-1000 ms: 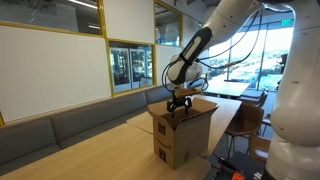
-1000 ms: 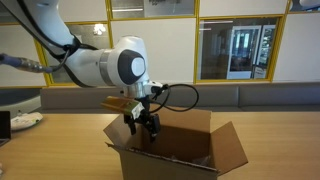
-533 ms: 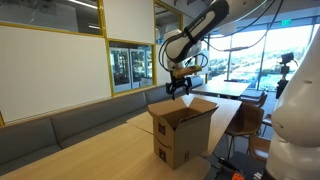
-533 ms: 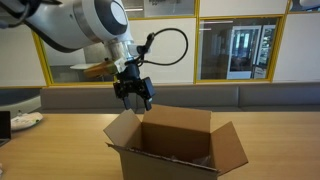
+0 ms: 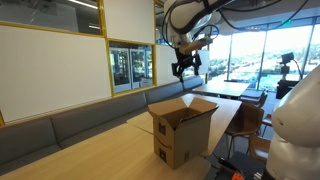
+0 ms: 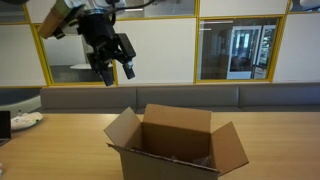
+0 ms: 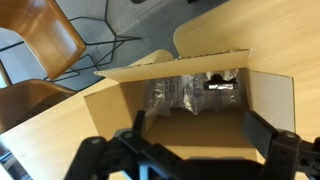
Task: Pick up the objects from the table and put them in the box.
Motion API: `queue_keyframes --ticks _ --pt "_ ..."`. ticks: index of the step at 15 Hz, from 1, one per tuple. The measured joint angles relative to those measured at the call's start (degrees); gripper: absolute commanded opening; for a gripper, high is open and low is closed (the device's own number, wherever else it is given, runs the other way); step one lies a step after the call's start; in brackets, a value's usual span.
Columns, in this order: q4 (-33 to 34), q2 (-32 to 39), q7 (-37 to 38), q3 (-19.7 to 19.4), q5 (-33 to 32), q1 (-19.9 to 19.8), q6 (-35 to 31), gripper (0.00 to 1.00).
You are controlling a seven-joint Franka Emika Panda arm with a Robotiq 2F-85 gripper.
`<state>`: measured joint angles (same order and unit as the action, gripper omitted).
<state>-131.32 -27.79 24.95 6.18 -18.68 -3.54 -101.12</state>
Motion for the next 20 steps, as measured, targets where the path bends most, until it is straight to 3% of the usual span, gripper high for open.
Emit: queue_keyframes --ticks 5,14,20 --pt "-3.13 -11.72 -3.84 0.95 0.12 1.57 8.34 1.00" --pt "-11.08 -32.64 -15.22 -3.18 7.76 7.38 7.25 1.00" --pt "-12.81 -38.18 -15.37 -3.30 11.14 6.74 10.65 1.00"
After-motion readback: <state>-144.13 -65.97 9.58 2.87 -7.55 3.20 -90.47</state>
